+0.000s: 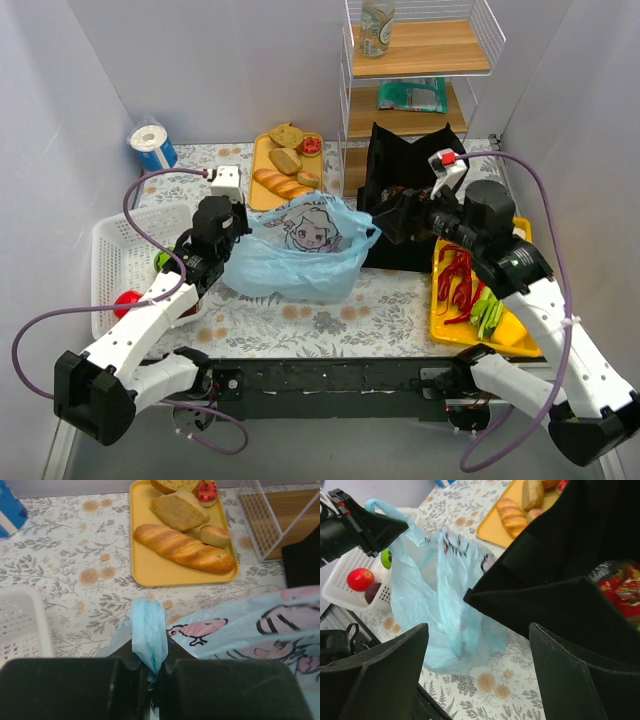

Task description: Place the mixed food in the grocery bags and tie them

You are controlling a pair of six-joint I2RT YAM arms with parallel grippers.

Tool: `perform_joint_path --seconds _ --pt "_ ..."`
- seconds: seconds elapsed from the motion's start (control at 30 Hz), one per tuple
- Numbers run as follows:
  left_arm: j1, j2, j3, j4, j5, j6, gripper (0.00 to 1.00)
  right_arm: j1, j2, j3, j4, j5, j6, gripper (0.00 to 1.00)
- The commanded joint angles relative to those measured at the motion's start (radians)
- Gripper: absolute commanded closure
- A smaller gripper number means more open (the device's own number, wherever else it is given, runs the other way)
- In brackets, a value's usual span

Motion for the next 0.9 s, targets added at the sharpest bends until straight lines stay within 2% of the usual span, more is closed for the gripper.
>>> perform_joint_path --seconds 0.0,0.1,0.2,0.37,0.4,0.43,0.5,0.53,0.57,0.63,0.7,0.87 --pt "0.043 -0.005 0.019 0.044 -0.008 0.018 1.0 -0.001 -0.098 0.037 -0.118 0.158 -0.045 0.12" --pt "0.051 -0.022 0.004 0.064 -0.016 0.043 1.0 -0.002 -0.082 0.092 -0.263 0.357 -0.067 0.12" --pt "0.053 -0.039 -0.018 0.081 -0.013 0.06 1.0 -0.013 -0.078 0.114 -0.328 0.569 -0.044 0.12" --pt "0.054 -0.048 -0.045 0.081 -0.007 0.057 1.0 -0.109 -0.149 0.043 -0.294 0.664 -0.051 0.16" --pt "0.054 -0.048 -0.042 0.075 -0.005 0.054 1.0 -0.14 -0.147 0.008 -0.286 0.646 -0.053 0.16" --pt "0.054 -0.051 -0.044 0.074 -0.004 0.052 1.0 -0.221 -0.143 -0.012 -0.274 0.608 -0.055 0.17" --pt "0.054 -0.059 -0.053 0.074 -0.004 0.054 1.0 -0.328 -0.129 -0.088 -0.213 0.45 -0.068 0.18" --pt "0.053 -0.068 -0.056 0.074 -0.005 0.054 1.0 -0.455 -0.111 -0.122 -0.19 0.404 -0.073 0.18" --pt "0.053 -0.074 -0.058 0.071 -0.005 0.055 1.0 -0.529 -0.1 -0.15 -0.146 0.304 -0.078 0.18" --pt "0.054 -0.085 -0.067 0.074 0.004 0.054 1.0 -0.699 -0.076 -0.214 -0.096 0.22 -0.075 0.18" --pt "0.054 -0.086 -0.065 0.071 0.016 0.051 1.0 -0.802 -0.052 -0.248 -0.021 0.198 -0.071 0.11" --pt "0.054 -0.082 -0.061 0.066 0.038 0.049 1.0 -0.878 0.115 -0.251 0.019 0.294 -0.102 0.05"
